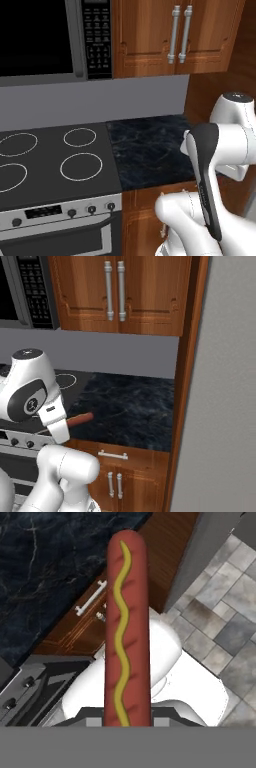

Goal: Store the hot dog in the freezer for long-term storage. Close the freezer door after placing the cooked food.

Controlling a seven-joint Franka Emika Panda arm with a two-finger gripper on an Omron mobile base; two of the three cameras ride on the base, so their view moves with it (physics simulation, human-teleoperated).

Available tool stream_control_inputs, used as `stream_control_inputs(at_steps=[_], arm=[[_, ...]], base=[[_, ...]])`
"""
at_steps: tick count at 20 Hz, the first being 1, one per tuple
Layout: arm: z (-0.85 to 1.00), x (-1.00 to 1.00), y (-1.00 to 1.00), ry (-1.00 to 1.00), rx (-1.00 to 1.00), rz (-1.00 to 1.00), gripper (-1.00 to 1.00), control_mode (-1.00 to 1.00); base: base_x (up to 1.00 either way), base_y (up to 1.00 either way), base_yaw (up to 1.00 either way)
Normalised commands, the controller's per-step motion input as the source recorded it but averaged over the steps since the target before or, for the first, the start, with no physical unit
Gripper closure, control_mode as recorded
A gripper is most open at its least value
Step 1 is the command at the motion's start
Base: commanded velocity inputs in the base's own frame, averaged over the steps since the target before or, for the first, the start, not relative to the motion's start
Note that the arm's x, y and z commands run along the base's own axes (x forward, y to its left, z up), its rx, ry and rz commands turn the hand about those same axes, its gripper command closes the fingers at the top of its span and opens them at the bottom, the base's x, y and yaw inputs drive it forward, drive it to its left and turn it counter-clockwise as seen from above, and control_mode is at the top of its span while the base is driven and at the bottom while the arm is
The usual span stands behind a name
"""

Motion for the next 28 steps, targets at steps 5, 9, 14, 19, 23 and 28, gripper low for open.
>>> stream_control_inputs(at_steps=[5, 9, 14, 19, 23, 28], arm=[[0.00, 0.00, 0.00, 0.00, 0.00, 0.00, 1.00, 1.00], [0.00, 0.00, 0.00, 0.00, 0.00, 0.00, 1.00, 1.00], [0.00, 0.00, 0.00, 0.00, 0.00, 0.00, 1.00, 1.00], [0.00, 0.00, 0.00, 0.00, 0.00, 0.00, 1.00, 1.00], [0.00, 0.00, 0.00, 0.00, 0.00, 0.00, 1.00, 1.00], [0.00, 0.00, 0.00, 0.00, 0.00, 0.00, 1.00, 1.00]], base=[[-0.73, 0.21, -0.10], [-0.72, 0.22, -0.10], [-0.81, 0.06, -0.11], [-0.75, -0.03, -0.19], [-0.53, -0.19, -0.23], [-0.50, -0.33, -0.19]])
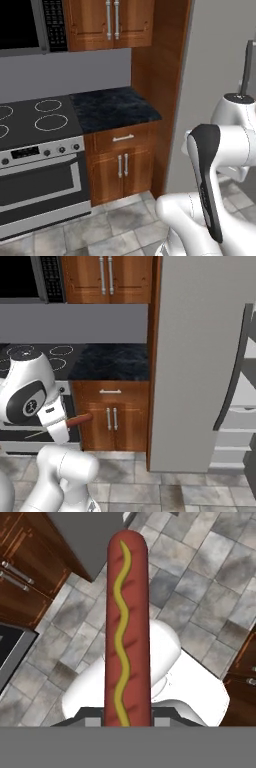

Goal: Store the hot dog in the freezer for long-term storage. Close the freezer door after placing the cooked food.

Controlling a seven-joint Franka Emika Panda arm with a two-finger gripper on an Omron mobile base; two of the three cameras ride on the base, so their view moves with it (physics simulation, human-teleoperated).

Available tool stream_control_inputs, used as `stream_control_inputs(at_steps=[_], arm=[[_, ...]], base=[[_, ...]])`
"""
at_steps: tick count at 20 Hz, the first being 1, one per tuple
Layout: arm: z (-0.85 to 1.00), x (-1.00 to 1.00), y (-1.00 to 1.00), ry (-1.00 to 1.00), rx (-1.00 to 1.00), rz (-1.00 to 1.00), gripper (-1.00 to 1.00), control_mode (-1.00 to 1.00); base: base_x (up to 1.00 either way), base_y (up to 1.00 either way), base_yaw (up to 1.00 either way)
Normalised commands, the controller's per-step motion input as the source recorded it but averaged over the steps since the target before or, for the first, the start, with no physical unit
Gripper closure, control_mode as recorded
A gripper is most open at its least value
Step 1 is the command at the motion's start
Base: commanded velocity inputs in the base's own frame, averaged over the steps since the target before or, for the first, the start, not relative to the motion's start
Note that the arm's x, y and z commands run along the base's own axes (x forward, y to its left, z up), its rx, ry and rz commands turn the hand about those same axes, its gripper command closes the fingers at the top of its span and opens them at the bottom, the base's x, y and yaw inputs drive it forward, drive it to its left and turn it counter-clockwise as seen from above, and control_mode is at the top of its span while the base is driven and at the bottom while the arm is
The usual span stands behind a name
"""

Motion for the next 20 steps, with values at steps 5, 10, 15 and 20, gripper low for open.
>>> stream_control_inputs(at_steps=[5, 10, 15, 20], arm=[[0.00, 0.00, 0.00, 0.00, 0.00, 0.00, 1.00, 1.00], [0.00, 0.00, 0.00, 0.00, 0.00, 0.00, 1.00, 1.00], [0.00, 0.00, 0.00, 0.00, 0.00, 0.00, 1.00, 1.00], [0.00, 0.00, 0.00, 0.00, 0.00, 0.00, 1.00, 1.00]], base=[[-0.06, -0.71, -0.15], [0.01, -0.81, -0.10], [0.08, -0.85, -0.06], [0.45, -0.72, -0.01]])
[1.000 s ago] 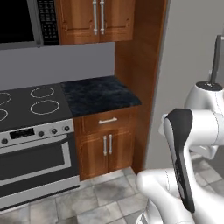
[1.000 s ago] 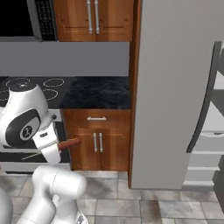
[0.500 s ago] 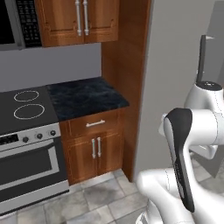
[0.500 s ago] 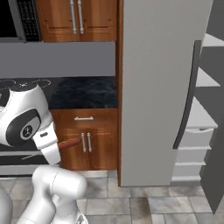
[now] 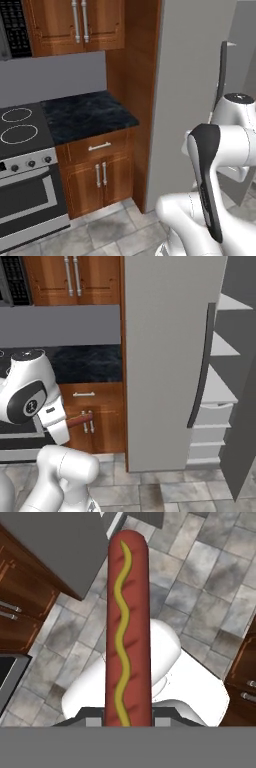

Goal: Store the hot dog in the freezer for long-term storage. Close the freezer door after placing the cooked food.

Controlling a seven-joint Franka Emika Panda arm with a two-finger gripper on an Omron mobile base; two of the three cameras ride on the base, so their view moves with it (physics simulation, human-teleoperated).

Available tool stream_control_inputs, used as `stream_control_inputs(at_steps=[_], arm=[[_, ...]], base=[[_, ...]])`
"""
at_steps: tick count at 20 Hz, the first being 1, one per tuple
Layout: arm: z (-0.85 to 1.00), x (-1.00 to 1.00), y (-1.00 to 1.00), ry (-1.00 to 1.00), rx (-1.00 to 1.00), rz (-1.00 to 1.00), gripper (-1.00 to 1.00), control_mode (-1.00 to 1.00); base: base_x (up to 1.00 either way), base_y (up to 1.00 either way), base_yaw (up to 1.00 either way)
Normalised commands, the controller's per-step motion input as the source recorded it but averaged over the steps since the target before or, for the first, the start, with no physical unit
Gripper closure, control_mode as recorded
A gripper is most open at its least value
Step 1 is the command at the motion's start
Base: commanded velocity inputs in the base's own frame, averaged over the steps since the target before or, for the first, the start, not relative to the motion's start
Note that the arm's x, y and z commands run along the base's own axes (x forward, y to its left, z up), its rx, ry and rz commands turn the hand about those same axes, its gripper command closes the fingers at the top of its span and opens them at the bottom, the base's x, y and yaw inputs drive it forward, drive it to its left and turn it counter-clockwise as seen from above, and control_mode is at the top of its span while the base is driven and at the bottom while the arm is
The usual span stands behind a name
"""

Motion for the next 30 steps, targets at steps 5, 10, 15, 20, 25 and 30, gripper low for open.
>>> stream_control_inputs(at_steps=[5, 10, 15, 20, 25, 30], arm=[[0.00, 0.00, 0.00, 0.00, 0.00, 0.00, 1.00, 1.00], [0.00, 0.00, 0.00, 0.00, 0.00, 0.00, 1.00, 1.00], [0.00, 0.00, 0.00, 0.00, 0.00, 0.00, 1.00, 1.00], [0.00, 0.00, 0.00, 0.00, 0.00, 0.00, 1.00, 1.00], [0.00, 0.00, 0.00, 0.00, 0.00, 0.00, 1.00, 1.00], [0.00, 0.00, 0.00, 0.00, 0.00, 0.00, 1.00, 1.00]], base=[[0.65, -0.30, 0.00], [0.41, -0.32, 0.00], [0.47, -0.37, 0.00], [0.26, -0.81, 0.00], [0.00, -0.88, -0.19], [0.00, -0.65, -0.43]])
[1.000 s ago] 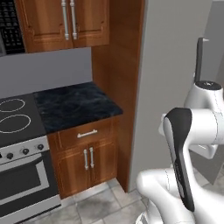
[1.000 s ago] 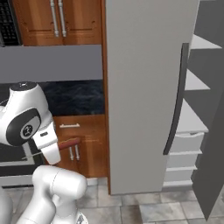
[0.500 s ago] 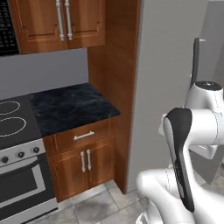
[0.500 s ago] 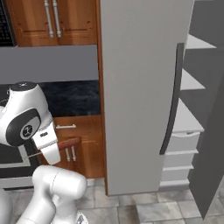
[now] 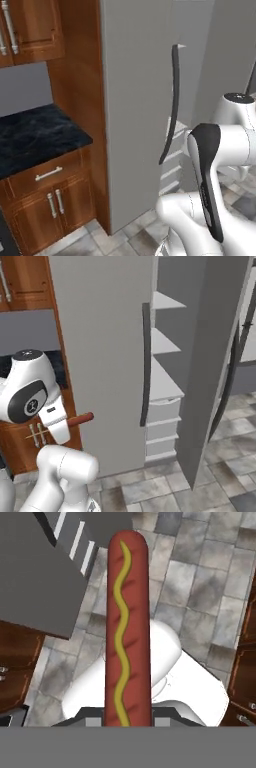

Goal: Store the hot dog in the freezer for long-term storage. Close the freezer door after placing the cooked food.

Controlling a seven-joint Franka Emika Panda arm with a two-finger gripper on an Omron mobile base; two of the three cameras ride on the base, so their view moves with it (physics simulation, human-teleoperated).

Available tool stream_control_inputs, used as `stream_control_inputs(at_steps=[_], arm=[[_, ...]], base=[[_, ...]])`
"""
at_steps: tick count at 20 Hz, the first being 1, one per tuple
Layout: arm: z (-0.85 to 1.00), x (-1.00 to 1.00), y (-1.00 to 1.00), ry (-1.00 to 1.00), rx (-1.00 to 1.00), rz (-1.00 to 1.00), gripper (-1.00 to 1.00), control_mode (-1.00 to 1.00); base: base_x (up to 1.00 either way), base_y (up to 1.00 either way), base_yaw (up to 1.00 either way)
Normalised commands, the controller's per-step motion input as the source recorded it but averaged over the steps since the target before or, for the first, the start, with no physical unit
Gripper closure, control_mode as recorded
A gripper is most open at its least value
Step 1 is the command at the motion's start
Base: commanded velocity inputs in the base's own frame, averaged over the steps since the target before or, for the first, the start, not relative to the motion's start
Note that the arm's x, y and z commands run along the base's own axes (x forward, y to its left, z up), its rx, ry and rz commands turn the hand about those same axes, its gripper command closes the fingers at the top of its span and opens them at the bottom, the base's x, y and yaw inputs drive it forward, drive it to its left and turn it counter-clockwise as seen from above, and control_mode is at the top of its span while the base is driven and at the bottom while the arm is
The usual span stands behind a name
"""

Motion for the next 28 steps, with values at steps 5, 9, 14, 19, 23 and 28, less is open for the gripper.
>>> stream_control_inputs(at_steps=[5, 9, 14, 19, 23, 28], arm=[[0.00, 0.00, 0.00, 0.00, 0.00, 0.00, 1.00, 1.00], [0.00, 0.00, 0.00, 0.00, 0.00, 0.00, 1.00, 1.00], [0.00, 0.00, 0.00, 0.00, 0.00, 0.00, 1.00, 1.00], [0.00, 0.00, 0.00, 0.00, 0.00, 0.00, 1.00, 1.00], [0.00, 0.00, 0.00, 0.00, 0.00, 0.00, 1.00, 1.00], [0.00, 0.00, 0.00, 0.00, 0.00, 0.00, 1.00, 1.00]], base=[[0.01, -0.56, -0.52], [0.01, -0.10, -0.36], [0.45, 0.17, -0.06], [0.46, -0.05, 0.04], [0.40, -0.27, 0.05], [0.71, -0.53, 0.08]])
